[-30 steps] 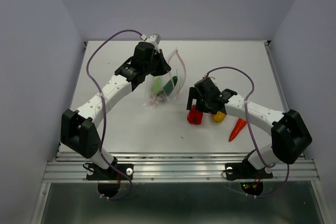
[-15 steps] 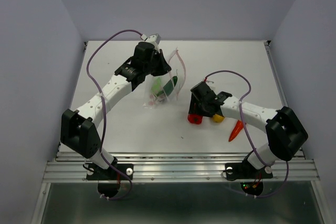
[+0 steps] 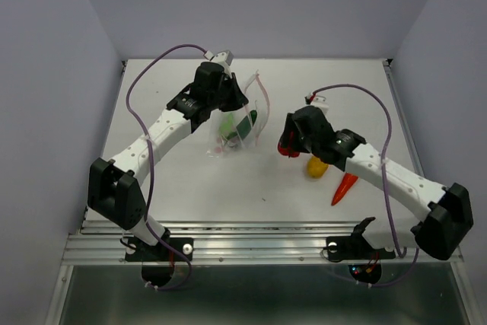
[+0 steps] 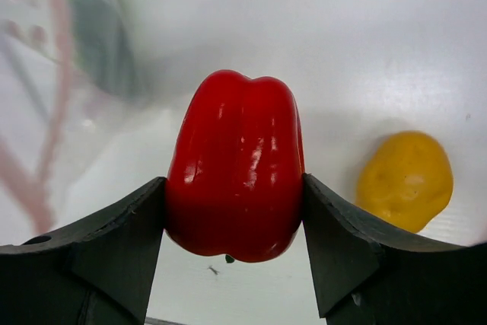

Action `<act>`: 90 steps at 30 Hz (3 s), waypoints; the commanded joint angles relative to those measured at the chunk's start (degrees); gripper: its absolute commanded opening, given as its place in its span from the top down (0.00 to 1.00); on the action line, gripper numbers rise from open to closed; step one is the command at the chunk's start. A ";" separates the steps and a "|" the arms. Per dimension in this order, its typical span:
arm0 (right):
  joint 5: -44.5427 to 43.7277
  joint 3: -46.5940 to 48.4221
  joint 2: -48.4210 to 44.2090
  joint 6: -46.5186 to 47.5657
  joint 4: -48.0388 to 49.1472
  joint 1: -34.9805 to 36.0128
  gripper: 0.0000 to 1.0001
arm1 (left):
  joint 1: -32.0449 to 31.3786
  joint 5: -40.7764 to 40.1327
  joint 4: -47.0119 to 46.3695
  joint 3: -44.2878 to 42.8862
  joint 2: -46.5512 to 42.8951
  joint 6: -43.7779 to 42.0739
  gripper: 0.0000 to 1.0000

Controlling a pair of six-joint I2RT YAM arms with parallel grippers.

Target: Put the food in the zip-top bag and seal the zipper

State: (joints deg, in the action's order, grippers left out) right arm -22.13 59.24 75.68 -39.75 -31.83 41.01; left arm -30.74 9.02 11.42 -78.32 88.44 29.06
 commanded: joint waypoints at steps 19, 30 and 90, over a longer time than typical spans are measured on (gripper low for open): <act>10.35 14.23 6.31 20.41 29.46 0.56 0.52 | -0.02 0.83 -2.28 0.19 -2.49 -0.49 1.00; 11.93 13.97 11.41 24.45 29.46 -1.20 0.47 | -0.11 1.62 -2.10 0.01 -3.54 -0.76 1.00; 9.56 -8.44 5.87 0.02 3.01 -17.28 0.00 | -0.37 2.06 -2.81 0.45 -2.31 -0.93 1.00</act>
State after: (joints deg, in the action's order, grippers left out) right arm -13.82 51.11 80.05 -38.52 -32.67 24.16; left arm -30.92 10.11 10.96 -78.32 86.89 28.38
